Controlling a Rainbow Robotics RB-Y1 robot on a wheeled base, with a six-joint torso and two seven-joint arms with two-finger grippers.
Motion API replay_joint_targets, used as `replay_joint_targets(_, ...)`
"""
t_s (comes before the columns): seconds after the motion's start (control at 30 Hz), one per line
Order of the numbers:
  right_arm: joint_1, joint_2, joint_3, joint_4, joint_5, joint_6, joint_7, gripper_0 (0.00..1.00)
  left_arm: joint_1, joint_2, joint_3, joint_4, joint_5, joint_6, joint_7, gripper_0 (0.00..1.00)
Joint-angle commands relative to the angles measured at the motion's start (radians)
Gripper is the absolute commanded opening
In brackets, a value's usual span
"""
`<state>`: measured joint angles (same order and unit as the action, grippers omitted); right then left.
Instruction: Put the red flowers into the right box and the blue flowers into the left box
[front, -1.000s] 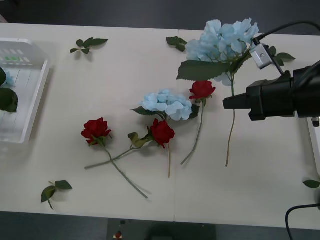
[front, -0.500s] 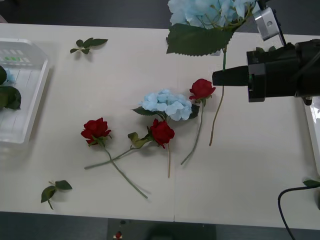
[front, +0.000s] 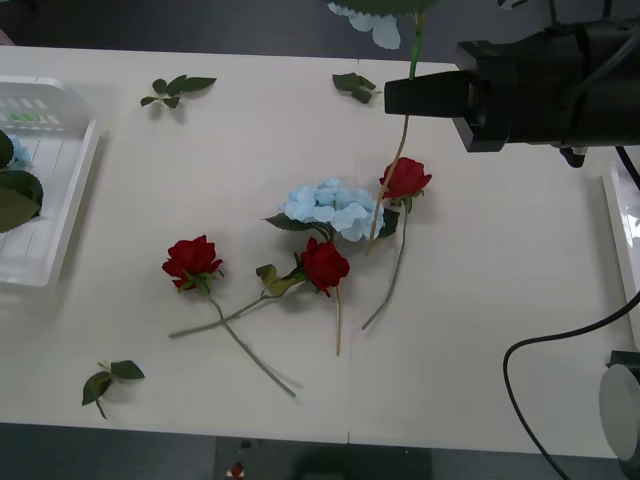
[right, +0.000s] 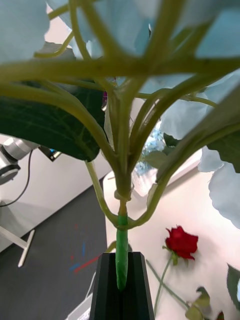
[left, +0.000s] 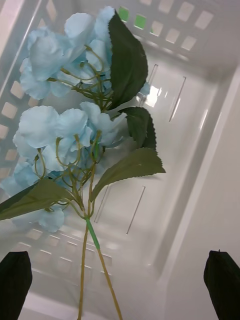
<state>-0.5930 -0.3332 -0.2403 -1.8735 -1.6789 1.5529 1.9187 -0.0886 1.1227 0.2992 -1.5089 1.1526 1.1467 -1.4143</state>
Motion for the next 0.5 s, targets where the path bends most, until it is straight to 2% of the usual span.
replay_joint_targets(0.03,-0.04,0.019,0.042,0.007,-0.021,-0.051,0.029,0.0,-0.007,0.032,0.028,-0.083,0.015,0.034,-0.012,1.0)
replay_joint_targets(0.23,-0.057,0.04,0.09,0.013,-0.021,-0.114,0.028,0.0,-0.007,0.026,0.028,-0.183,0.044,0.033,0.075,1.0)
replay_joint_targets(0.4,-0.085,0.065,0.098,0.037,-0.021,-0.116,0.033,0.0,-0.007,0.0,0.032,-0.307,0.07,0.013,0.187,1.0)
replay_joint_targets(0.5,-0.093,0.072,0.099,0.045,-0.021,-0.116,0.033,0.0,-0.007,-0.031,0.044,-0.355,0.081,0.01,0.186,1.0)
